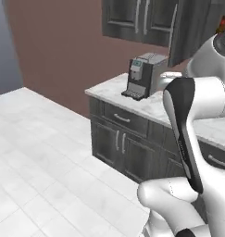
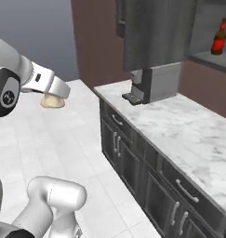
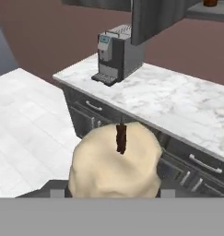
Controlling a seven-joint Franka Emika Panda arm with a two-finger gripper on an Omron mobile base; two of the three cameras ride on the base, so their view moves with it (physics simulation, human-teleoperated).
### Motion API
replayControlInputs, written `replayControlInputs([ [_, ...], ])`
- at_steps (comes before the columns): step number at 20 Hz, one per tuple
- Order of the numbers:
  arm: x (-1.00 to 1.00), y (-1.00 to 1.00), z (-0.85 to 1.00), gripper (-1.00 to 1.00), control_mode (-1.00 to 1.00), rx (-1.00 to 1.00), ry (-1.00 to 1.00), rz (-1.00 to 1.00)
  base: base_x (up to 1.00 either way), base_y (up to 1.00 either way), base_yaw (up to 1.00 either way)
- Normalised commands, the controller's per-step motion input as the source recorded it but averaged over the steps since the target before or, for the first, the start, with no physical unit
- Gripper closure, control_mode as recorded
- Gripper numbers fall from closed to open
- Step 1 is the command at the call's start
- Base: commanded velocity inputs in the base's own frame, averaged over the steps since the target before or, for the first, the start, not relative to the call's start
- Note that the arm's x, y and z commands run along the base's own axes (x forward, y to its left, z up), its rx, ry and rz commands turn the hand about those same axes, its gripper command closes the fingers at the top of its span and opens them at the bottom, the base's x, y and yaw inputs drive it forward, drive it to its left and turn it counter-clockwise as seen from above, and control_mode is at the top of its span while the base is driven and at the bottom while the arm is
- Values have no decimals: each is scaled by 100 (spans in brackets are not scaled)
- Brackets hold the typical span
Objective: Get the candle and the beer from the cabinet and move them to the dining counter.
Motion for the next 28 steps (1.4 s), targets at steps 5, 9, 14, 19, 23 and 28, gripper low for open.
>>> replayControlInputs([
  [5,0,0,0,100,100,0,0,0,-19,8,100],
  [9,0,0,0,100,100,0,0,0,-5,0,100],
  [14,0,0,0,100,100,0,0,0,0,0,100],
  [19,0,0,0,100,100,0,0,0,19,0,94],
  [23,0,0,0,100,100,0,0,0,59,0,84],
  [28,0,0,0,100,100,0,0,0,89,0,70],
])
